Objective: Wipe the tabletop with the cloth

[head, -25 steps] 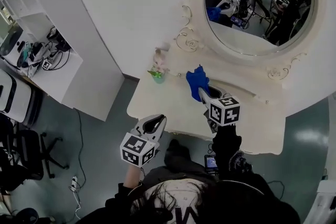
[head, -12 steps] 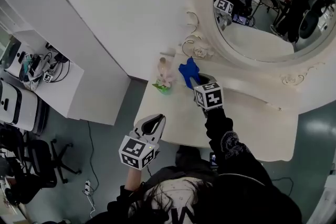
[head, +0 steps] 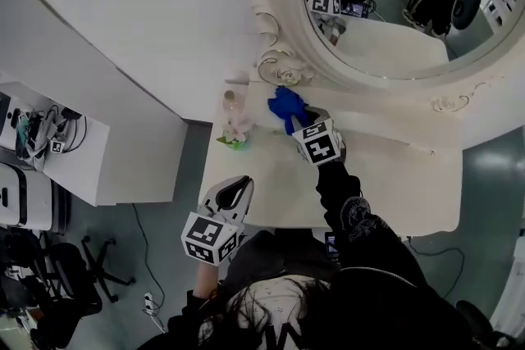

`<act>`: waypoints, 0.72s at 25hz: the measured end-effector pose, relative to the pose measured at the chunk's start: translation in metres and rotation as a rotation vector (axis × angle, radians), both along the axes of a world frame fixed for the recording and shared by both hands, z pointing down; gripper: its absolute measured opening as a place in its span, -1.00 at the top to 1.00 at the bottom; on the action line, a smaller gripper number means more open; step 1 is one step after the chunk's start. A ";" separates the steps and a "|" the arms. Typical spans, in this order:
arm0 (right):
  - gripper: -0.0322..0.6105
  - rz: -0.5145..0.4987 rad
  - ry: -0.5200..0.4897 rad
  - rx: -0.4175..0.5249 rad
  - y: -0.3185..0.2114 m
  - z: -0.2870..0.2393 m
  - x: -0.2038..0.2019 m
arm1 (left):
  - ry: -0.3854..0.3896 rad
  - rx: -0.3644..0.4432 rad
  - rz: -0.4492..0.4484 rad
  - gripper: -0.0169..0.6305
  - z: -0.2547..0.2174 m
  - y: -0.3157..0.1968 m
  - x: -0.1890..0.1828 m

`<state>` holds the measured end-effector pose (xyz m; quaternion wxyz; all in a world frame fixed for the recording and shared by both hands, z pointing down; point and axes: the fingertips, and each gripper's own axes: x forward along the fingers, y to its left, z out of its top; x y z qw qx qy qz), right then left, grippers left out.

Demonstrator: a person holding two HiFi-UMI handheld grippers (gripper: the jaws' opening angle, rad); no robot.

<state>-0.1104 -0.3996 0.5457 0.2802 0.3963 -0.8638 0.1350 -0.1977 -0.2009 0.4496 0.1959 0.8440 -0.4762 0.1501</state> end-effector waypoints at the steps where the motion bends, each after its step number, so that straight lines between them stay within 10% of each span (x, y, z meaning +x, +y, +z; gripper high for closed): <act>1: 0.63 0.017 0.010 0.002 -0.002 0.000 0.010 | 0.004 0.003 0.018 0.94 0.000 -0.003 0.005; 18: 0.63 0.414 0.093 0.003 -0.007 0.009 0.256 | 0.010 0.042 0.248 0.94 -0.013 -0.031 0.078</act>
